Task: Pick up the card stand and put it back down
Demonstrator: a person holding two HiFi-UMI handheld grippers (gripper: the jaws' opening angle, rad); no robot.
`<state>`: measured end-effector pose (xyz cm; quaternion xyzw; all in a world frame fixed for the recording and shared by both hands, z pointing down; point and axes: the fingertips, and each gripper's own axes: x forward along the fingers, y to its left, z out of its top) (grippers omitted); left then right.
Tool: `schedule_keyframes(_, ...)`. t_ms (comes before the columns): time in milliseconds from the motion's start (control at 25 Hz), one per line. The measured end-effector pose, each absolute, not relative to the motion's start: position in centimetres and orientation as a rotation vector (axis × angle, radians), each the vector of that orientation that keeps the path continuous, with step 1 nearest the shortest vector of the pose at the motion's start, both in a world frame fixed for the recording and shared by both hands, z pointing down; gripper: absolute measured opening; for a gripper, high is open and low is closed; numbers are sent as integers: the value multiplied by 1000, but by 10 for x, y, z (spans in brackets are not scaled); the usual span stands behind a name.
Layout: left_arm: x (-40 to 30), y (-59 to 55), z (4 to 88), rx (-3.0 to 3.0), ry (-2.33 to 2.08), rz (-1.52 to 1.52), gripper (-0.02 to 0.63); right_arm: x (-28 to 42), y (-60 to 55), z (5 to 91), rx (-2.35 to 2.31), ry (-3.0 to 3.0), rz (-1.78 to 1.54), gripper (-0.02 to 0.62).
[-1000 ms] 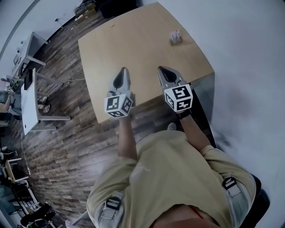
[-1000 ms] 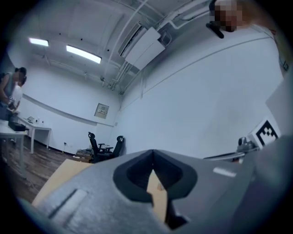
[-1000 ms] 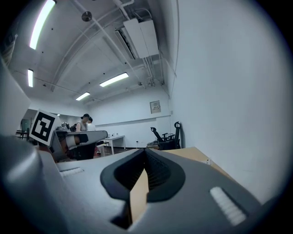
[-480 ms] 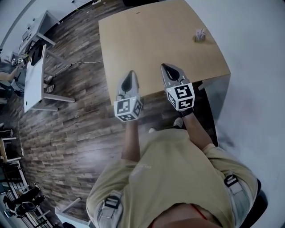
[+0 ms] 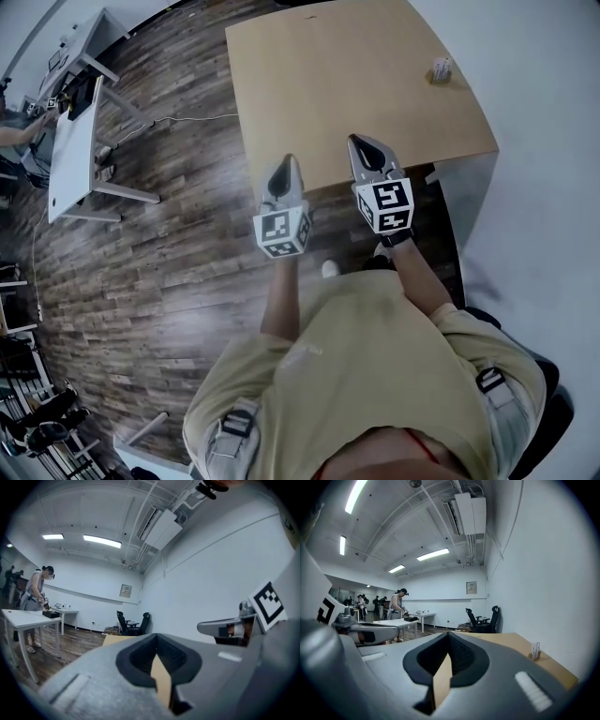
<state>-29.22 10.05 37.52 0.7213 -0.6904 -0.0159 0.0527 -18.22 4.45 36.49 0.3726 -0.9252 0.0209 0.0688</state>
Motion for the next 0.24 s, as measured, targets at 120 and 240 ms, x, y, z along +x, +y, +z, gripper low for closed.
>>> schedule_keyframes(120, -304, 116, 377, 2205, -2076, -56, 2, -200, 60, 366, 1115, -2783, 71, 5)
schedule_keyframes(240, -316, 128, 377, 2209, -2057, -80, 2, -212, 74, 368, 1116, -2775, 84, 5)
